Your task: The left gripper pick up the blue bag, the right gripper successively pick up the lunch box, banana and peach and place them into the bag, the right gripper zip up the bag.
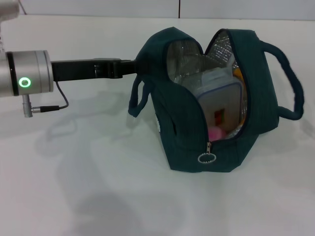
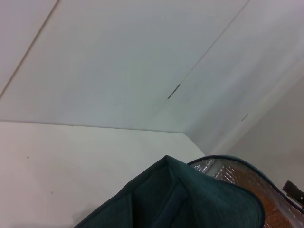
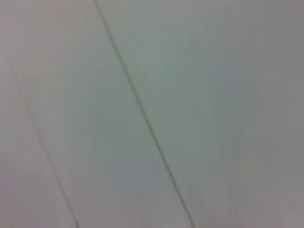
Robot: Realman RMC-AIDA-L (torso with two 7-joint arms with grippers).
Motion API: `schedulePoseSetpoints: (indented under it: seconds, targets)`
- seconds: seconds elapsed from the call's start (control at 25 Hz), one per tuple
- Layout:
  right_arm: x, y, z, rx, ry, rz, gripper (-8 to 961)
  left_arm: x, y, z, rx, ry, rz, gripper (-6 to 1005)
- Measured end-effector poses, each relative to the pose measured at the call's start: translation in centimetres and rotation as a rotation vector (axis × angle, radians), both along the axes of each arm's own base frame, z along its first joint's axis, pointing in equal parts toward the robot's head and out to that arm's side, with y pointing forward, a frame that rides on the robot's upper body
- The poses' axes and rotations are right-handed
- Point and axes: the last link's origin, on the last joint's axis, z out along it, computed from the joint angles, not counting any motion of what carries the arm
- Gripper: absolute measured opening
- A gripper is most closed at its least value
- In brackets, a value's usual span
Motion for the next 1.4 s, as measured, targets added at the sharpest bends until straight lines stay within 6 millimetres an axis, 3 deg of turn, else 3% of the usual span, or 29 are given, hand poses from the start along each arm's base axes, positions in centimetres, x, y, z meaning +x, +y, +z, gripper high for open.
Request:
schedulePoseSetpoints:
  seconds: [0.08, 0.2, 0.32, 0.44, 0.72, 0.92, 1.4]
  targets:
    - [-0.1, -0.4, 0.2, 0.015, 0.009, 0.017, 758, -0.1, -0.1, 0.0, -0.001, -0.001, 0.003, 54]
    - [-2.4, -1.5, -0.2, -0.032, -0.003, 0.221, 757, 0.0, 0.0, -0.1, -0.002, -0.001, 0.001, 54]
    - [-5.2, -2.9, -1.0, -0.219, -0.026, 0.504, 757, 0.3, 0.1, 0.0, 0.001, -0.005, -0.008, 54]
    - [-6.3, -2.7, -2.0, -0.378, -0.056, 0.61, 756, 0.4, 0.2, 0.1, 0.005, -0.012, -0.009, 54]
    - [-6.9, -0.7, -7.2, -0.686, -0.222, 0.571, 755, 0.6, 0.2, 0.1, 0.01, -0.029, -0.01, 53]
    - [-7.6, 1.9, -10.7, -0.76, -0.317, 0.508, 755, 0.7, 0.1, 0.0, 0.004, -0.036, -0.01, 53]
    - [-10.0, 5.7, -13.8, -0.743, -0.397, 0.484, 753, 1.0, -0.3, -0.8, -0.018, -0.051, -0.016, 54]
